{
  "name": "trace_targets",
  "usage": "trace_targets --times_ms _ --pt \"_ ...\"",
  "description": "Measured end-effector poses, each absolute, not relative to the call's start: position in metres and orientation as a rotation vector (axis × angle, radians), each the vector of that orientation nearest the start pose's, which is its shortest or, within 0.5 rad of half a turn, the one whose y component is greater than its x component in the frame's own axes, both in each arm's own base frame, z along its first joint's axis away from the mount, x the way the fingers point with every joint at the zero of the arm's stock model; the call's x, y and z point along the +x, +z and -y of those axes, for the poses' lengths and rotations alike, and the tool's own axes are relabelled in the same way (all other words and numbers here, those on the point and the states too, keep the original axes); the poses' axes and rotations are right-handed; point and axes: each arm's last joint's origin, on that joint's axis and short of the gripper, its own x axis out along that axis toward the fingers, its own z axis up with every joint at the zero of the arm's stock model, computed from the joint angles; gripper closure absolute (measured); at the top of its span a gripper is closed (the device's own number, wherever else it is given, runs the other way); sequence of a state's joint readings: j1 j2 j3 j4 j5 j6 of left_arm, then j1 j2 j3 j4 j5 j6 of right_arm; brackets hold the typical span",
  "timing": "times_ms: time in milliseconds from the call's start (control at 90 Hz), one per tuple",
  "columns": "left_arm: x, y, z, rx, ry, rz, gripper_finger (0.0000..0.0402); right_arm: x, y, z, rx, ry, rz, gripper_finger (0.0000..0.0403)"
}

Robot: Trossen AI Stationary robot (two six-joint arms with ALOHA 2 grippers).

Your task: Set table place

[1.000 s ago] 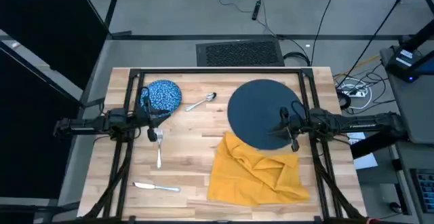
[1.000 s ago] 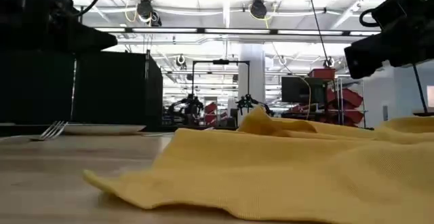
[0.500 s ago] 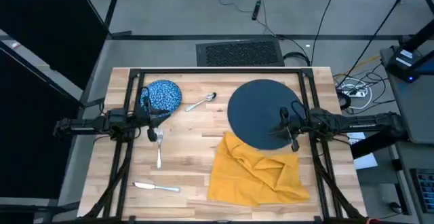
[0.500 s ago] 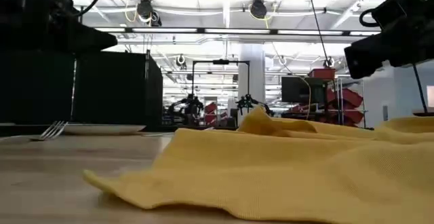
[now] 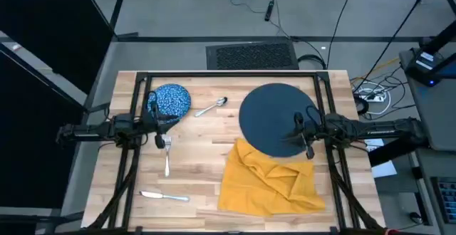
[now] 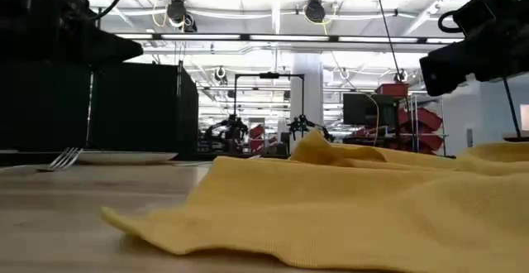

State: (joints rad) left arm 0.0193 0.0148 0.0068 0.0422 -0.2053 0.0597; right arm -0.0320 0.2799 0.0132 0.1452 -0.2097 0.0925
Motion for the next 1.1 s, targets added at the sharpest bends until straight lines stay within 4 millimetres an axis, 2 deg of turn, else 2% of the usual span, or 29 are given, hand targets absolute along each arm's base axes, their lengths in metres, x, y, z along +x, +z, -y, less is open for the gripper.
trace_targets --times_ms 967,1100 --pt "0.0974 0.1687 -0.0078 0.056 0.225 0.027 0.0332 0.114 0.159 -0.0024 0.101 0.171 -0.12 0.0339" --pt "0.0974 0.169 -0.0078 0.056 0.225 0.03 0.0332 0.1143 0.1613 -0.0023 0.145 0.17 -0.099 0.0339"
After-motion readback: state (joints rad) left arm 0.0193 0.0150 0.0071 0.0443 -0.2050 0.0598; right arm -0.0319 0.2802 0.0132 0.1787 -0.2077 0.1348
